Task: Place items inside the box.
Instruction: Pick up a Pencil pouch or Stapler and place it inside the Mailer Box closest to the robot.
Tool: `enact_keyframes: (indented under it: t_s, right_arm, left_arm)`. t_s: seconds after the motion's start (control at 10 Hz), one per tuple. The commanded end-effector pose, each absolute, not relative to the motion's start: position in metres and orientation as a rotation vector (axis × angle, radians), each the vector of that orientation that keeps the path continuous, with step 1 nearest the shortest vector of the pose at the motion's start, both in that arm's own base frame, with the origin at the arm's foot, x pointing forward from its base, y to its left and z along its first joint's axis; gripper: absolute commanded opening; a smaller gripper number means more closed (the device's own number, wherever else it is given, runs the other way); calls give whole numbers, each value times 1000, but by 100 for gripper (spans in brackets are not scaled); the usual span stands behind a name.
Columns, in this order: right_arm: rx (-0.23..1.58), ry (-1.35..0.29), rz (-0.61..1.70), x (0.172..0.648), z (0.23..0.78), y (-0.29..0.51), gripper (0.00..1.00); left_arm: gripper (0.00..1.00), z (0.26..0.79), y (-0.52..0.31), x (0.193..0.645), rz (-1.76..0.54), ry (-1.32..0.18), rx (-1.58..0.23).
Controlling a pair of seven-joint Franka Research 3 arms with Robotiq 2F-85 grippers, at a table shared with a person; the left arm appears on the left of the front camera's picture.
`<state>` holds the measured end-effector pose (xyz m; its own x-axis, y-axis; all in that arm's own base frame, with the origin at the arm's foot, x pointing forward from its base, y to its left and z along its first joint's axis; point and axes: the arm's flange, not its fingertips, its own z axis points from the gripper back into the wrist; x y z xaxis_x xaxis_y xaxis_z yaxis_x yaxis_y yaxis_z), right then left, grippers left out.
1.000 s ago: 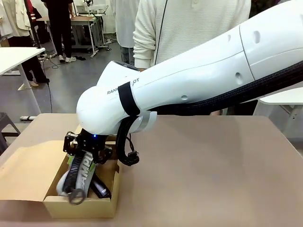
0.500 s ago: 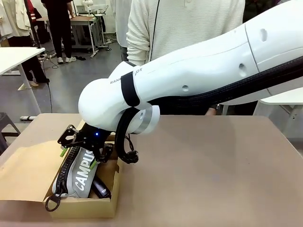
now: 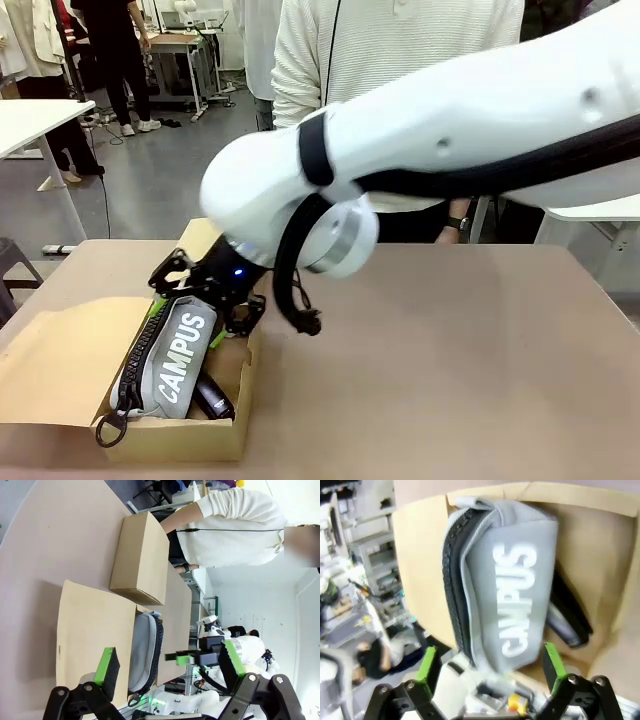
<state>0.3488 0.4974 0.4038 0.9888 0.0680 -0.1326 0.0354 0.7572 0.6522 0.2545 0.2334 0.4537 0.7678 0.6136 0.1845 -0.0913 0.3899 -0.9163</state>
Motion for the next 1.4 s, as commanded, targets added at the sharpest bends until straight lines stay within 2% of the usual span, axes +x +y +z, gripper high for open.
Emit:
enact_keyframes:
  t_s: [0.0,0.2,0.3,0.4,0.5,0.7,0.8,0.9,1.0,1.1,1.3]
  right_arm:
    - [875,240,107,325,455,365,100]
    - [1002,321,141,313,488,290,100]
    - [1029,272,53,310,490,270,100]
    - [977,257,-74,313,478,275,100]
    - [1046,268,121,317,500,305,100]
    - [1046,268,121,317,500,305,100]
    - [1037,268,59,309,495,275,100]
    - [1131,259,67,319,501,272,100]
    - [1213,218,9,324,518,233,100]
    - [1284,210,-78,320,535,159,100]
    - [1435,162,-128,295,548,60,100]
  left_arm:
    - [100,453,232,254,464,-579,-1108]
    - [100,453,232,254,464,-579,-1108]
    - [100,453,232,254,464,-579,-1108]
    - [100,453,232,254,464,-579,-1108]
    - [100,453,232,254,464,-579,-1108]
    - [100,453,232,254,464,-579,-1108]
    - [100,453,232,254,464,-579,-1108]
    - [100,453,232,254,464,-579,-1108]
    - [100,453,232,254,464,-579,-1108]
    - [100,453,232,254,464,-579,-1108]
    - [100,453,232,254,464,-579,-1108]
